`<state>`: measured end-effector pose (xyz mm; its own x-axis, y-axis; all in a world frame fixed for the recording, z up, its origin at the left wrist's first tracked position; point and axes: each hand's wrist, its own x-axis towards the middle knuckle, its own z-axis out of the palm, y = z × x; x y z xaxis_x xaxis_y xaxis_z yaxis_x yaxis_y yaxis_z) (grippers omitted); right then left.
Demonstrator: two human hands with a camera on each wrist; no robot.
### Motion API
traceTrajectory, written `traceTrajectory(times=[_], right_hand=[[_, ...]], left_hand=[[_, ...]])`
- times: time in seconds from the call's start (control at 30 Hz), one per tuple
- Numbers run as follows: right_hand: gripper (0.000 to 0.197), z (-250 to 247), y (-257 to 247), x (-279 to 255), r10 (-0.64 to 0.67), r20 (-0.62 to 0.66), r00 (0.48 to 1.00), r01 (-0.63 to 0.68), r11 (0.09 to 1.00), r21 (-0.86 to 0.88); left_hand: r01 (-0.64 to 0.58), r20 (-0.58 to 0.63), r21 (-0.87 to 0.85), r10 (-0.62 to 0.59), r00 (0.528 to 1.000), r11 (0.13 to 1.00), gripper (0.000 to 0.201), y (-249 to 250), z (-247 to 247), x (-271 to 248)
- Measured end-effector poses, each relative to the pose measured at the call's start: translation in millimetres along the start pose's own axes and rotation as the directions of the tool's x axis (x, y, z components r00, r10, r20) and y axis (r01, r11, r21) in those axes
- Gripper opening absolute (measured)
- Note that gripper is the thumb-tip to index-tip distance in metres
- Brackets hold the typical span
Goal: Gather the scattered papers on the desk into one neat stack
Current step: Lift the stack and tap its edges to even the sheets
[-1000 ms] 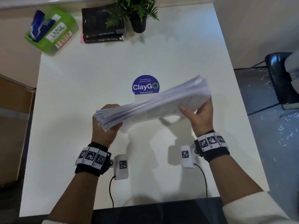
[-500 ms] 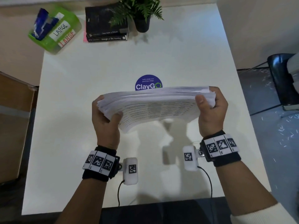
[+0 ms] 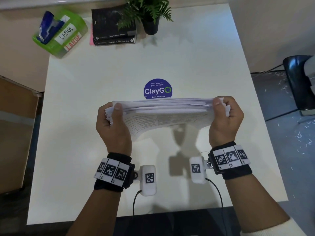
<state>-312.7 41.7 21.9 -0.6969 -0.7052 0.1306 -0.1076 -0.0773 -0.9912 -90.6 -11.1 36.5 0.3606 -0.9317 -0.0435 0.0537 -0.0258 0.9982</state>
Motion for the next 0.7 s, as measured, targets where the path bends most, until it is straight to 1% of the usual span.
traceTrajectory(times=[0.03,0.1,0.17,0.2,0.23,0.3,0.37,0.5,0.6,0.7], right_hand=[[0.015,0,-1,-1,0.002,0.004,1.0,-0.002,1.0,-0.001],[0.019,-2,-2,-3,-0.015,0.015,1.0,0.015,1.0,0.007],[0.021,-3,-4,-4,-0.041,0.014,0.999,0.04,0.999,0.021],[0.02,-3,-5,-5,-0.041,0.015,0.999,0.041,0.999,0.022],[0.019,-3,-5,-6,-0.036,0.017,0.999,0.036,0.999,0.015],[0.018,-3,-4,-8,-0.016,0.009,1.0,0.016,1.0,-0.006],[0.016,-4,-3,-8,-0.014,-0.003,1.0,0.014,1.0,-0.013],[0.02,-9,-4,-9,-0.044,0.003,0.999,0.044,0.999,-0.004],[0.021,-10,-5,-10,-0.053,0.021,0.998,0.053,0.999,0.001],[0.025,-10,-6,-11,-0.06,0.034,0.998,0.06,0.998,0.002]], left_hand=[[-0.007,0.005,-0.001,0.007,1.0,1.0,0.029,1,-1,-1],[-0.053,0.024,0.012,0.053,0.998,0.999,0.033,2,-3,-3],[-0.118,0.026,0.044,0.117,0.993,0.992,0.044,7,-4,-7],[-0.127,0.015,0.053,0.126,0.992,0.991,0.048,9,-3,-9],[-0.112,-0.004,0.049,0.112,0.994,0.992,0.048,11,-1,-10],[-0.064,-0.045,0.036,0.066,0.997,0.997,0.037,14,4,-12],[-0.041,-0.083,0.069,0.046,0.995,0.997,0.026,16,8,-12],[-0.036,-0.108,0.059,0.042,0.993,0.998,0.025,22,9,-14],[-0.048,-0.129,0.097,0.06,0.99,0.994,0.028,27,15,-14],[-0.033,-0.146,0.077,0.044,0.988,0.996,0.017,26,16,-12]])
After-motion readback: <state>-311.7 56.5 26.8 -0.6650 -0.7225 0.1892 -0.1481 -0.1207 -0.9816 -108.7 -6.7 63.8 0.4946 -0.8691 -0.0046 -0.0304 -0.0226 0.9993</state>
